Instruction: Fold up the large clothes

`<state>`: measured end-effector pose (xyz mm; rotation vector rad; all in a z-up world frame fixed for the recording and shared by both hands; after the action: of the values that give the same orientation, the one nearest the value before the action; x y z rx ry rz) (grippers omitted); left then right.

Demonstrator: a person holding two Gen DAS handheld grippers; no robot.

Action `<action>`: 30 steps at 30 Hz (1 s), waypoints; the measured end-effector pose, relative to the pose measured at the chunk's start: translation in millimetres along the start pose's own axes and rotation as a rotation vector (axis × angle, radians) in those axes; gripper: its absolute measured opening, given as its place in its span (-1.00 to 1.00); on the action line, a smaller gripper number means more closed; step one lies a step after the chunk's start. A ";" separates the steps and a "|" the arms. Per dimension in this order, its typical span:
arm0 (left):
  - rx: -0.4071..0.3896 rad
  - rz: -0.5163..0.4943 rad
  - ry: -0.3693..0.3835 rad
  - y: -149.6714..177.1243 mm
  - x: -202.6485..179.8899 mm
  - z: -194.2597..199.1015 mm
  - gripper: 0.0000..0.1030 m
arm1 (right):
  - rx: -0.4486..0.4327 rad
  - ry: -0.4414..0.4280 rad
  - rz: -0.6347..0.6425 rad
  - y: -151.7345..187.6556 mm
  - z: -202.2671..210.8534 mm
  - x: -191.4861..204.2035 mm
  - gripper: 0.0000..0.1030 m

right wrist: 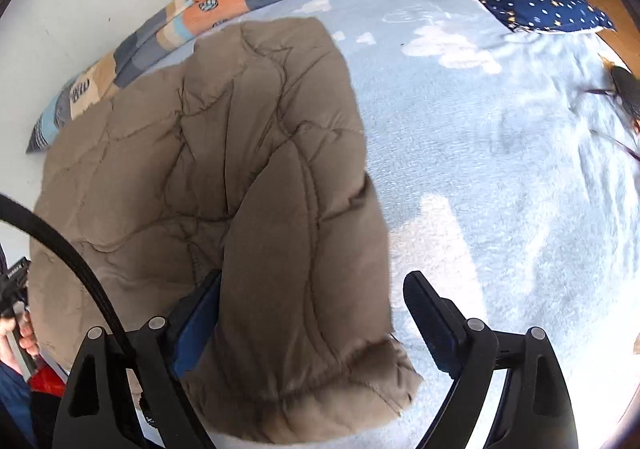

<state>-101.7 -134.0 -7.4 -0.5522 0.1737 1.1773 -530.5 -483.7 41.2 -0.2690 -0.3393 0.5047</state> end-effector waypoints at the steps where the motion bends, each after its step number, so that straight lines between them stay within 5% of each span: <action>1: -0.024 0.046 0.020 -2.4 7.4 9.9 0.29 | -0.023 0.000 -0.024 0.9 12.1 -5.7 0.79; 5: -0.230 0.105 -0.055 -5.2 26.8 64.0 0.29 | -0.156 0.037 -0.100 8.1 59.9 -24.2 0.78; 8: -0.339 -0.064 -0.111 8.4 -8.6 88.9 0.31 | -0.228 -0.009 -0.062 17.3 81.5 -5.6 0.71; 15: -0.405 -0.472 -0.100 120.3 -135.1 87.2 0.39 | -0.222 -0.064 0.168 65.2 68.4 102.7 0.54; 18: -0.440 -0.583 -0.173 146.9 -160.8 79.6 0.43 | -0.232 -0.058 0.220 80.4 61.8 130.2 0.54; 22: -0.366 -0.574 -0.210 145.6 -149.8 43.3 0.60 | -0.232 -0.015 0.266 81.8 44.9 138.6 0.54; 26: -0.272 -0.545 -0.257 137.6 -130.6 9.8 0.92 | -0.073 -0.014 0.240 83.5 -1.0 128.2 0.58; 30: -0.255 -0.559 -0.298 138.7 -127.0 -9.6 1.00 | -0.038 0.048 0.298 83.6 -21.7 132.1 0.70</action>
<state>-275.6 -206.4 -7.8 -0.5907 -0.3723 0.7226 -449.1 -349.2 26.6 -0.3703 -0.2631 0.7846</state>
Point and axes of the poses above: each gripper's, at about its wrist camera, not at the fingertips, and z roughly against the way its jaws point, x to its left, y to its underside, the point moved 8 cm from there along -z, roughly the way its jaws point
